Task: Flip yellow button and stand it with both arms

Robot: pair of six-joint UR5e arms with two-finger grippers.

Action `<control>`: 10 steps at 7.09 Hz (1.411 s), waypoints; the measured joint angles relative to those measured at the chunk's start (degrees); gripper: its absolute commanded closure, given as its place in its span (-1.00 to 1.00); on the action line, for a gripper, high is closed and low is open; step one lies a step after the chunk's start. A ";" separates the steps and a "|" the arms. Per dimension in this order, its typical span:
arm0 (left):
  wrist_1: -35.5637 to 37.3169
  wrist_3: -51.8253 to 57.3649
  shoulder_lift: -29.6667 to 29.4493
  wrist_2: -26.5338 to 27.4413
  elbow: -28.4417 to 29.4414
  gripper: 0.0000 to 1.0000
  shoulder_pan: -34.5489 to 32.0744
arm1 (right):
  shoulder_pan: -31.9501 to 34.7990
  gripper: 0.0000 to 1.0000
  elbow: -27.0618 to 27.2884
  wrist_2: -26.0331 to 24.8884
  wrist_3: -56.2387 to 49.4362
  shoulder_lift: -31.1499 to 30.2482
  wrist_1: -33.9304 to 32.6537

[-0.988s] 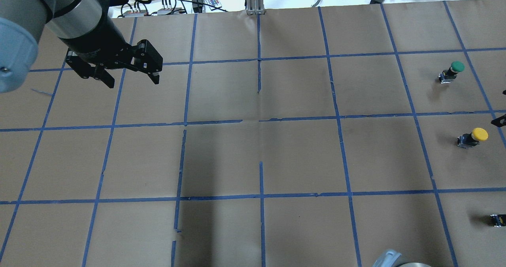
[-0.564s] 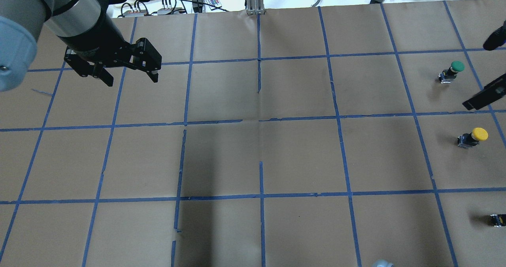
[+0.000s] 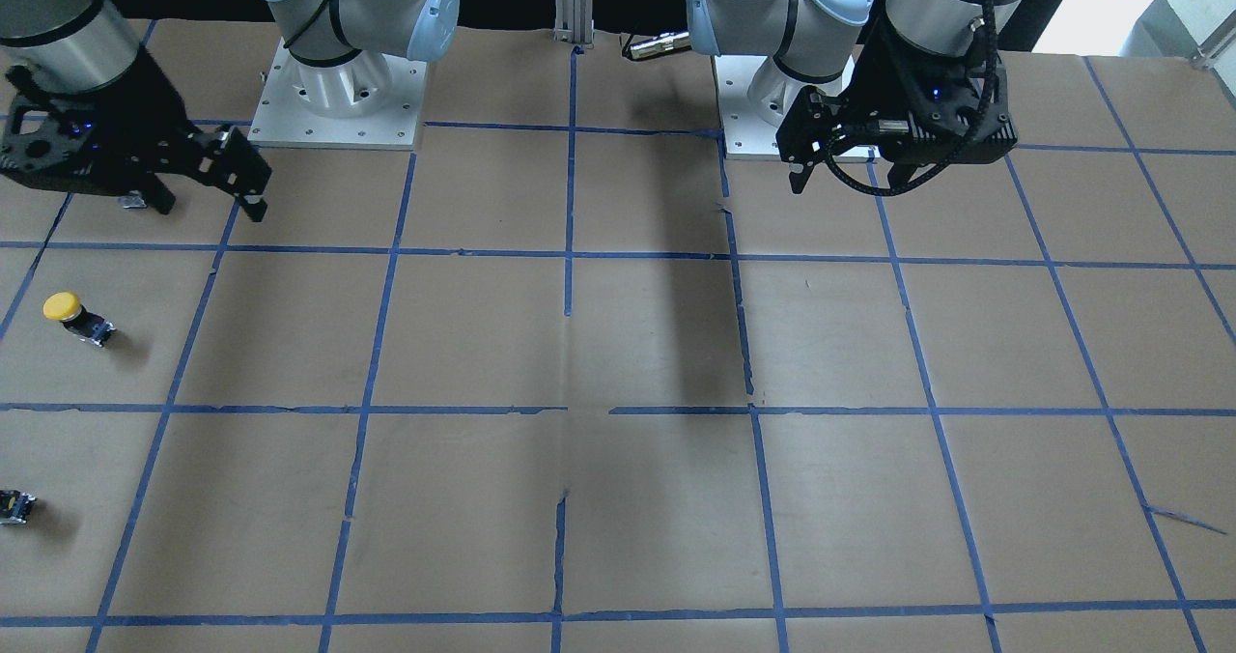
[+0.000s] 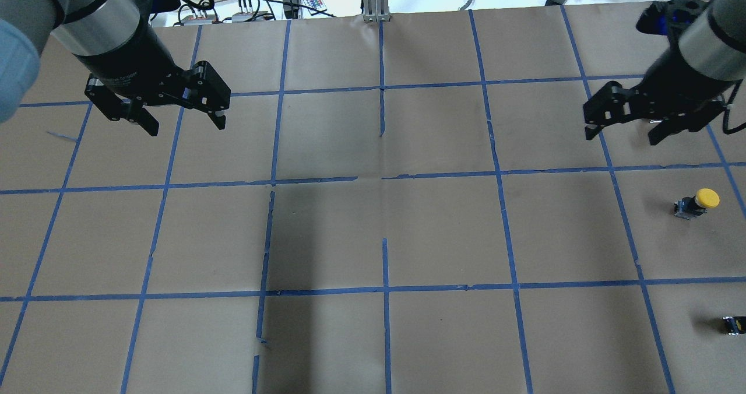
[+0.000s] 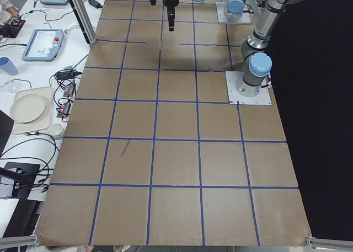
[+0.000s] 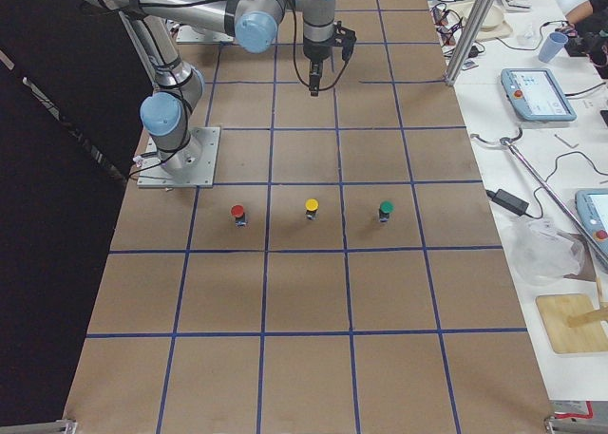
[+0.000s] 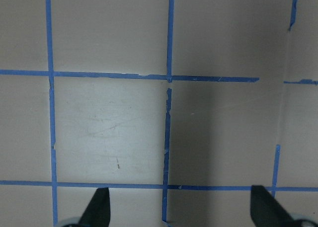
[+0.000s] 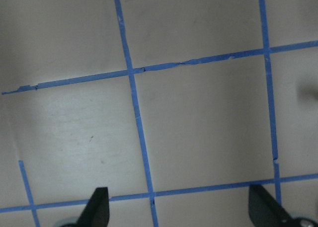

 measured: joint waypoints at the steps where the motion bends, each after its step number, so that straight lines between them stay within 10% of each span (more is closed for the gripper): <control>1: -1.54 0.14 -0.33 0.07 1.30 -1.00 0.08 | 4.16 -1.00 -1.83 -1.65 5.64 -0.22 2.97; 10: -2.30 0.07 -0.70 0.18 1.92 -1.00 0.05 | 8.48 -1.00 -4.40 -4.16 10.34 -1.60 7.61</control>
